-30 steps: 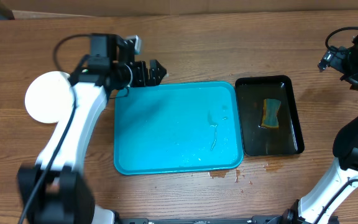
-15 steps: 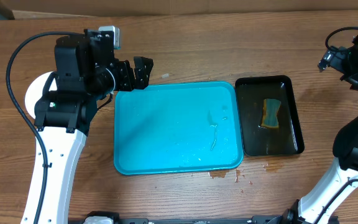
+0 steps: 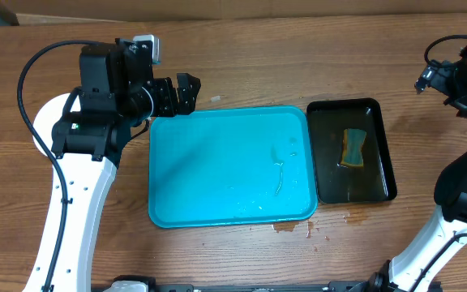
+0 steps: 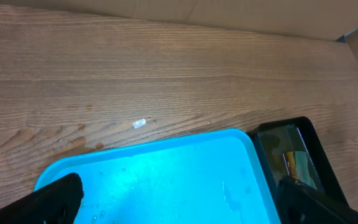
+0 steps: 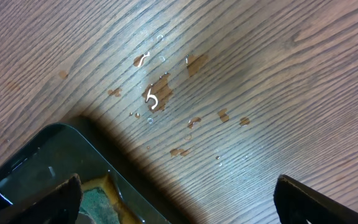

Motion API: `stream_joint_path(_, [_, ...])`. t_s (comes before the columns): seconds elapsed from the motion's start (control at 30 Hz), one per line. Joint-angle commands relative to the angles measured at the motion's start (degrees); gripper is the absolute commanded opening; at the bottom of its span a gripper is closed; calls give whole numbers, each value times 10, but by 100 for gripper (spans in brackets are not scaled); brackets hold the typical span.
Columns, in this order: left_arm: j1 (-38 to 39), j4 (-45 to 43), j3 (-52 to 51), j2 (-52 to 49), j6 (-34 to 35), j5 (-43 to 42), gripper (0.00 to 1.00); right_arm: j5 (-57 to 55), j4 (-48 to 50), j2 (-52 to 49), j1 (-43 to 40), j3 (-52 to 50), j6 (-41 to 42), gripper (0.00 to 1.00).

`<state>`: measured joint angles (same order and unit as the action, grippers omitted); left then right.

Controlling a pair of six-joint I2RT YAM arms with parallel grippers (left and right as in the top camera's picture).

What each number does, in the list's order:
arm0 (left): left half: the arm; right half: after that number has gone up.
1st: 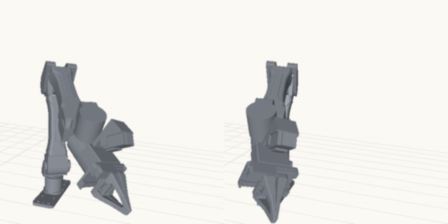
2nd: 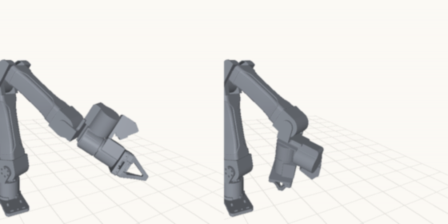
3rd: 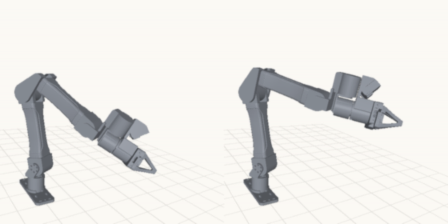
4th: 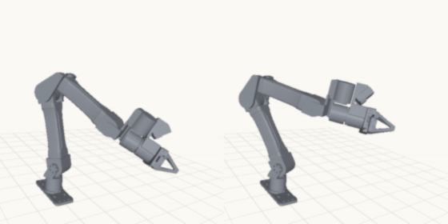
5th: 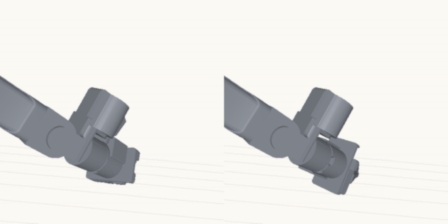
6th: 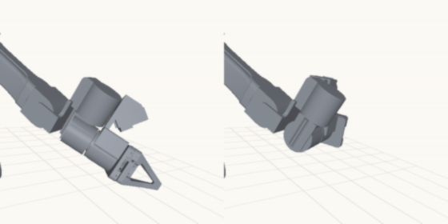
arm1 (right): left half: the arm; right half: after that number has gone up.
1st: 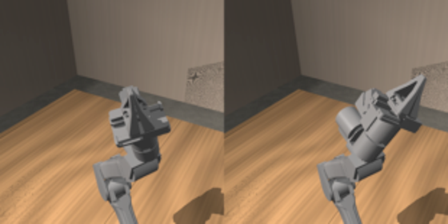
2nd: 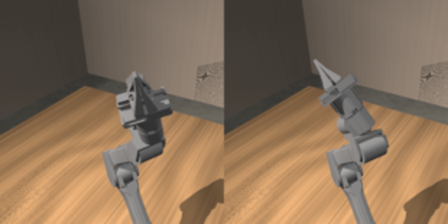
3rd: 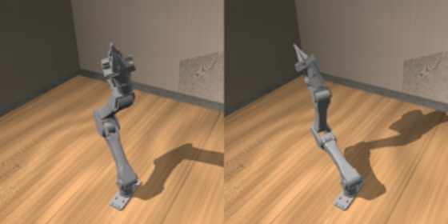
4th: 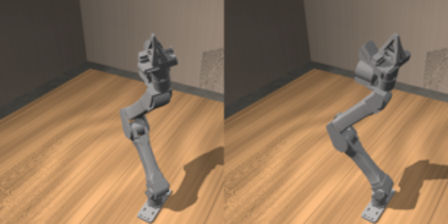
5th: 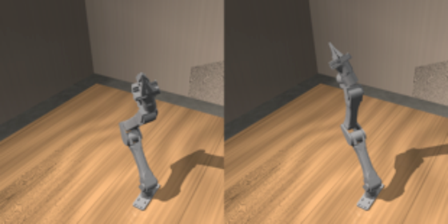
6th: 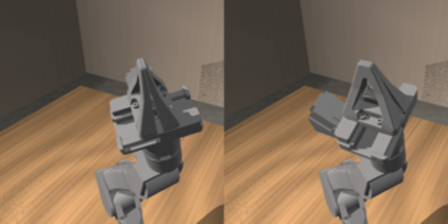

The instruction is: Clean dirty plates on tray and stack at the side

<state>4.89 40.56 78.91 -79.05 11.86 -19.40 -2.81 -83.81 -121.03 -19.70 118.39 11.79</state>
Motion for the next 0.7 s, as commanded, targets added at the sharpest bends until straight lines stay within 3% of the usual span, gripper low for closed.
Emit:
stream_joint_path(0.0, [0,-1,3,-4,4,5,100,-1,2,41,12,9,2,100])
stream_joint_path(0.67, [0,0,3,-4,4,5,100,-1,1,492,73,9,2,100])
